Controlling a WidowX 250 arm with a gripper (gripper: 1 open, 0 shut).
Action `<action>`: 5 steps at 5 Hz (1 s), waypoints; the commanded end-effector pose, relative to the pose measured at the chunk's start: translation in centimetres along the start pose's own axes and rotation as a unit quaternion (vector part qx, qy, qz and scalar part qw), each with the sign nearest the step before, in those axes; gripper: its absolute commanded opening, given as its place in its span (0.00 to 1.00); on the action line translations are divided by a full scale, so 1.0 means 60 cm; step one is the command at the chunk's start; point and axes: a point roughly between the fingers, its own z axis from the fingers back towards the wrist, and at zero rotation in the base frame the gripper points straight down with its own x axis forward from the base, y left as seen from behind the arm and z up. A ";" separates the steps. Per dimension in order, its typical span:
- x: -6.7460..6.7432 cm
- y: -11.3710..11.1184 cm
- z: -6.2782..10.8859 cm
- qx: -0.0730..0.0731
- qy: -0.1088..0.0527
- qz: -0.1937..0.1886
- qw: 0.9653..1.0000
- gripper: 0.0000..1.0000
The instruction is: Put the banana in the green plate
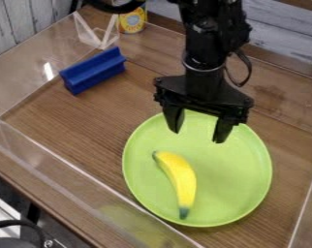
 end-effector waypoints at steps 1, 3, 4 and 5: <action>0.022 0.000 0.012 -0.005 -0.020 0.000 1.000 1.00; 0.031 0.006 0.006 -0.001 -0.018 -0.008 1.000 1.00; 0.034 0.010 0.003 0.000 -0.017 -0.010 1.000 1.00; 0.038 0.013 0.001 0.002 -0.016 -0.013 1.000 1.00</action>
